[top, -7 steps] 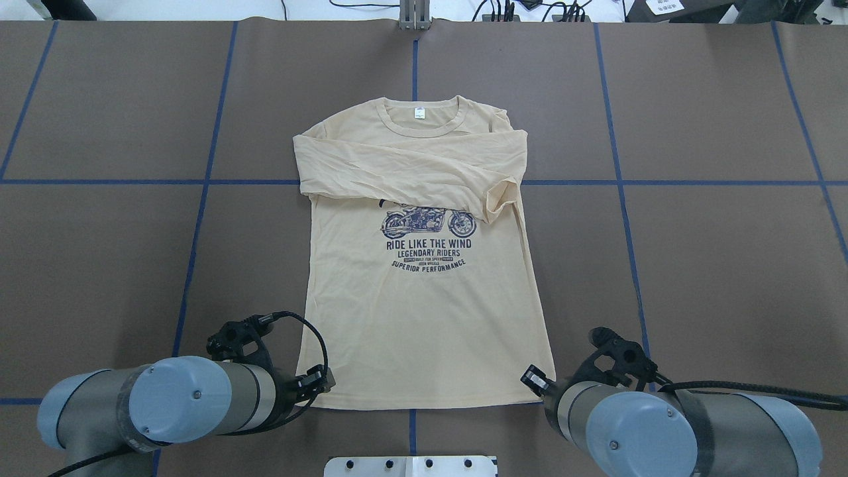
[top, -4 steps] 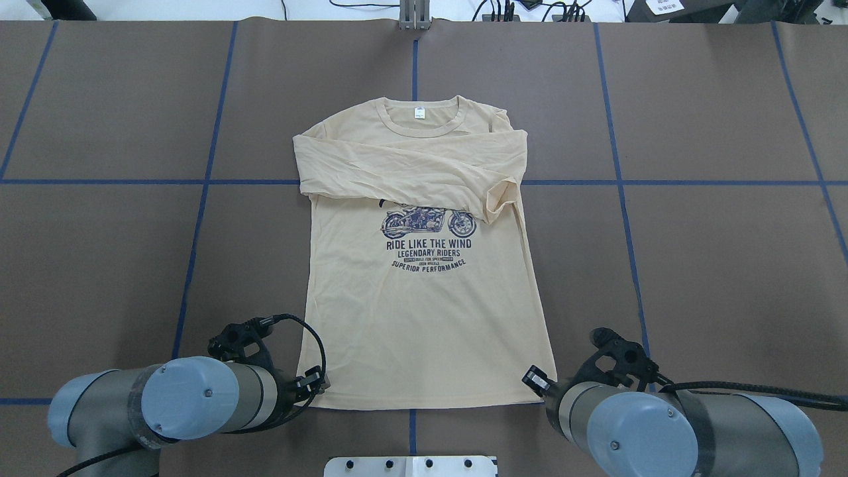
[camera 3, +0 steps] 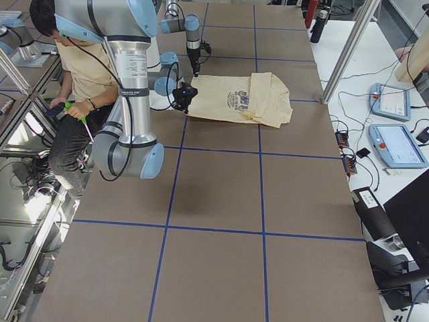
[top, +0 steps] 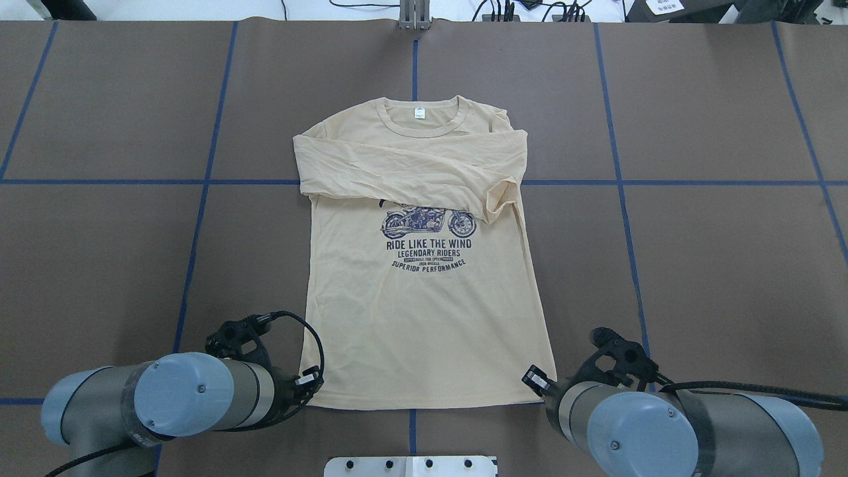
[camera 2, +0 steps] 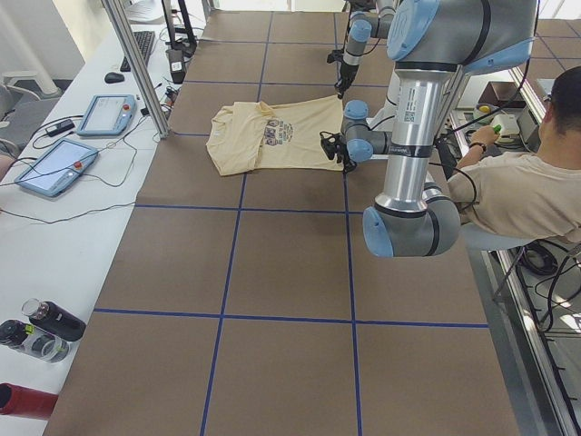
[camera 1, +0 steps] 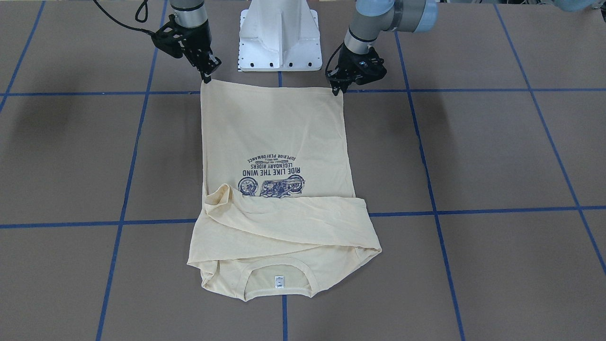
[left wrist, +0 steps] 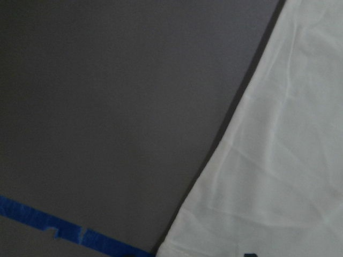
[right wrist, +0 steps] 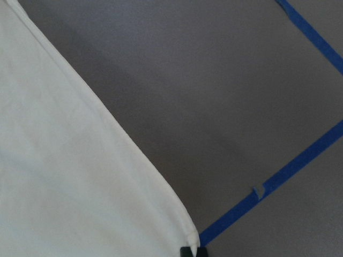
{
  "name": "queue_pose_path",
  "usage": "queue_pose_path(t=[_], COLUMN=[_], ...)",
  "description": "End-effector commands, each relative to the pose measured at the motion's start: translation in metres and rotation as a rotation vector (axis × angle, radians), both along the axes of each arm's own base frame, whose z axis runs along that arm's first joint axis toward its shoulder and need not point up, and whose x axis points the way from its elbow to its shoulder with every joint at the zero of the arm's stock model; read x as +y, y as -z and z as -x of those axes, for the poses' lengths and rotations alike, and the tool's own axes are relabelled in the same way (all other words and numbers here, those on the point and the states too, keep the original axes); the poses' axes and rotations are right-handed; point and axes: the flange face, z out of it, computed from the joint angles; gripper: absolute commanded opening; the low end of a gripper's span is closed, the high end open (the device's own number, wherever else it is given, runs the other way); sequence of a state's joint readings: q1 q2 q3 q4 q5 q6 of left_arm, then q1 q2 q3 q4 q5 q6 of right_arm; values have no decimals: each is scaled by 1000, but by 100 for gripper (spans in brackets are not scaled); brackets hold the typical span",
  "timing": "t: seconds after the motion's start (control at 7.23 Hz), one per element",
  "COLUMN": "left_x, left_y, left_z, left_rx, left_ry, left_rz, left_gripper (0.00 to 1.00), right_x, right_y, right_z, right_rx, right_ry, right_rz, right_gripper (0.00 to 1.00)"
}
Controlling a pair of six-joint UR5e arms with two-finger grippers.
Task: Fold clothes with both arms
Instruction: 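Grasp both hem corners with the left and right grippers, then lift the hem with both grippers and fold it toward the collar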
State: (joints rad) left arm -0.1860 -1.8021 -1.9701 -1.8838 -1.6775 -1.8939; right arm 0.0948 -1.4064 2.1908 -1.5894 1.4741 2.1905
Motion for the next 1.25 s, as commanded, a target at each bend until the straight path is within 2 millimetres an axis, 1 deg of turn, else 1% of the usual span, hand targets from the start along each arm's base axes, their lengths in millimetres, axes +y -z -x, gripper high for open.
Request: queue_pose_path(t=[0.0, 0.14, 0.28, 0.42, 0.55, 0.69, 0.83, 0.97, 1.11], left_x=[0, 1, 2, 2, -13, -36, -73, -106, -149], left_y=[4, 17, 29, 51, 76, 94, 104, 105, 95], left_z=[3, 14, 34, 67, 98, 124, 140, 149, 135], left_rx=[10, 32, 65, 117, 159, 193, 208, 197, 160], left_ry=[-3, -22, -43, -57, -47, 6, 69, 112, 153], left_rz=[1, 12, 29, 35, 50, 32, -17, -64, -44], left_gripper=[0, 0, 0, 0, 0, 0, 0, 0, 0], right_x=[0, -1, -6, -18, -41, -74, -100, -142, -191], right_y=[0, 2, 4, 12, 28, 35, 40, 53, 53], right_z=[2, 0, -4, -17, -43, -68, -80, -84, -78], right_rx=[0, -4, -10, -29, -74, -108, -129, -138, -127], right_ry=[1, -2, -13, -36, -59, -70, -75, -84, -78], right_rz=[0, 0, 0, 0, 41, 117, 153, 87, 105], right_gripper=[0, 0, 0, 0, 0, 0, 0, 0, 0])
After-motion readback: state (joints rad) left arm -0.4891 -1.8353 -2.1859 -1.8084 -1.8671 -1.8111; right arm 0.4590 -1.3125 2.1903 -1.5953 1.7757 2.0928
